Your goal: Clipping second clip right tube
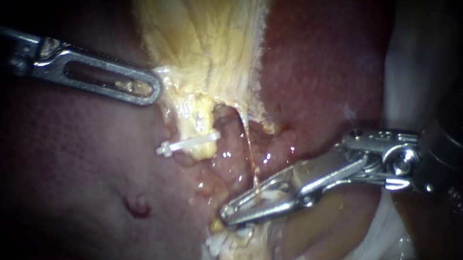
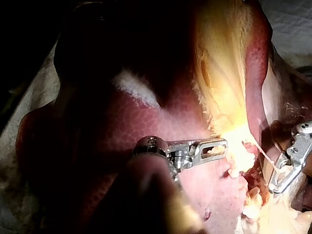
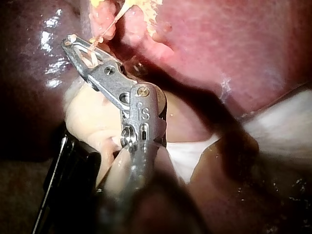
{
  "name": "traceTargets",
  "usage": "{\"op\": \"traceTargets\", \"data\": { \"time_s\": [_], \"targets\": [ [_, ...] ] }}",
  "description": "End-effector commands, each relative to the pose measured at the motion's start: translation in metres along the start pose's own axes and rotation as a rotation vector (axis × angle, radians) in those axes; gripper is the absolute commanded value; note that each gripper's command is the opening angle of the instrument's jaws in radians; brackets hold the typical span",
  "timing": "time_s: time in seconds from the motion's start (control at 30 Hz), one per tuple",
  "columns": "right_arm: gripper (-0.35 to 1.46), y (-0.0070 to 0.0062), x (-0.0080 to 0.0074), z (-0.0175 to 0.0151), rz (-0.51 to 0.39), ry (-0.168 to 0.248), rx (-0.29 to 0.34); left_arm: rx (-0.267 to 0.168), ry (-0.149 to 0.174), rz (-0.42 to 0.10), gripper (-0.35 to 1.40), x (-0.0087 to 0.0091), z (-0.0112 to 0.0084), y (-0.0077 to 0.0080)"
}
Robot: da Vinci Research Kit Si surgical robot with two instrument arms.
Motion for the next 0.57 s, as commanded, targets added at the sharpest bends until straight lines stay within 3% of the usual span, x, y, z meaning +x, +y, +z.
{"op": "traceTargets", "data": {
  "time_s": [0.03,0.13,0.57],
  "targets": [
    [-0.35,-0.0001,0.0000,0.0000,0.022,-0.008,-0.003,0.000,0.000,0.000,-0.35,0.0000,0.0000,0.0000],
    [-0.35,-0.0002,0.0000,-0.0002,0.063,-0.007,-0.005,0.000,0.000,0.000,-0.35,0.0000,-0.0001,0.0000],
    [-0.35,-0.0002,-0.0001,-0.0004,0.064,-0.023,-0.012,0.000,0.000,0.000,-0.35,0.0000,-0.0001,0.0000]
  ]
}}
